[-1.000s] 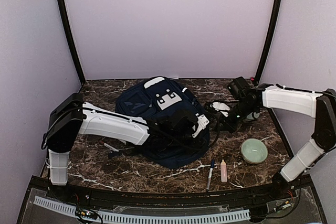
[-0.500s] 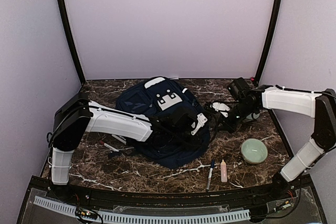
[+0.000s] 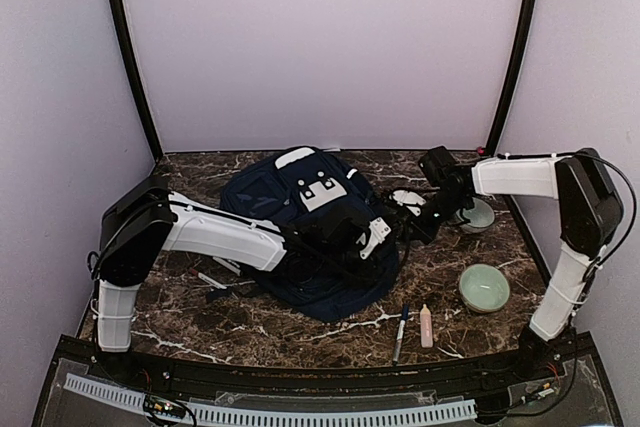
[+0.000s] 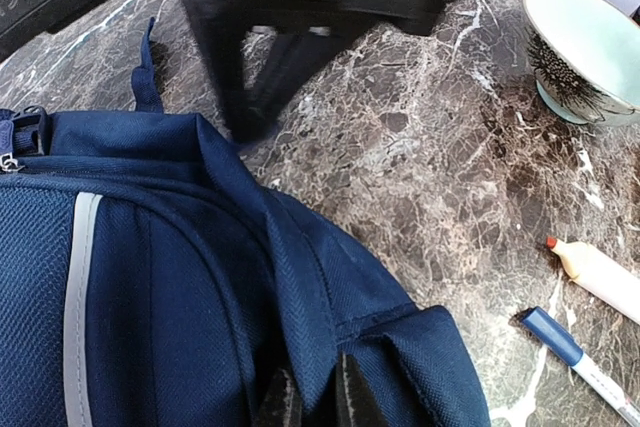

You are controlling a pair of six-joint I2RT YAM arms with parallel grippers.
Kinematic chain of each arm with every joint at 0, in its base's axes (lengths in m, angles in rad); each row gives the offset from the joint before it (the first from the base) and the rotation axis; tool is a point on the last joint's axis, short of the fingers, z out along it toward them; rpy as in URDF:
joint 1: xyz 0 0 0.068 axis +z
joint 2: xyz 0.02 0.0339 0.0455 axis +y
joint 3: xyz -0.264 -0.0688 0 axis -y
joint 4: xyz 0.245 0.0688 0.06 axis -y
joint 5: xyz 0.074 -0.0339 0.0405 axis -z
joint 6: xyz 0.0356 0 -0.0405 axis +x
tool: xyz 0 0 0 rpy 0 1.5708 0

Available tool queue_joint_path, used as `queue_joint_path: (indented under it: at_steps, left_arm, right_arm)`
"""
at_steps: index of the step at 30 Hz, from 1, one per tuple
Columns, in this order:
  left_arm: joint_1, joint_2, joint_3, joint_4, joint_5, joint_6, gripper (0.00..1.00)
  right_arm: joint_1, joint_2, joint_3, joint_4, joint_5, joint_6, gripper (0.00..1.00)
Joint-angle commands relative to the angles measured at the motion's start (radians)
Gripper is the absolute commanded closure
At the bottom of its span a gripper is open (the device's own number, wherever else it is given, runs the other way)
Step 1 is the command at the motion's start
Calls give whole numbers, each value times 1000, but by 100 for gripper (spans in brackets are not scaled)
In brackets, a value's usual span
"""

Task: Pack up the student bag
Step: Zip the student bag into the largest pocket of the bag.

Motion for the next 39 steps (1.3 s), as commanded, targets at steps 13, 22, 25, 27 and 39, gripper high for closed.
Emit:
queue_joint_path:
  at_steps: [13, 22, 25, 27, 39]
  left_arm:
    - [-12, -112, -94, 30, 104, 36, 100]
    - [-15, -122, -124, 61, 110, 46, 100]
    - [-15, -118, -135, 69, 106, 49, 100]
    - [-15, -117, -139, 73, 109, 48, 100]
    - [-15, -108, -162, 110, 109, 29, 100]
  right_arm:
    - [-40, 186, 226, 163, 92, 63, 100]
    - [-41, 288, 319, 162, 109, 72, 100]
    - [-40, 297, 324, 183, 116, 98, 100]
    - [-41, 306, 333, 186, 126, 115, 100]
    - [-41, 385, 410, 172, 179, 145, 100]
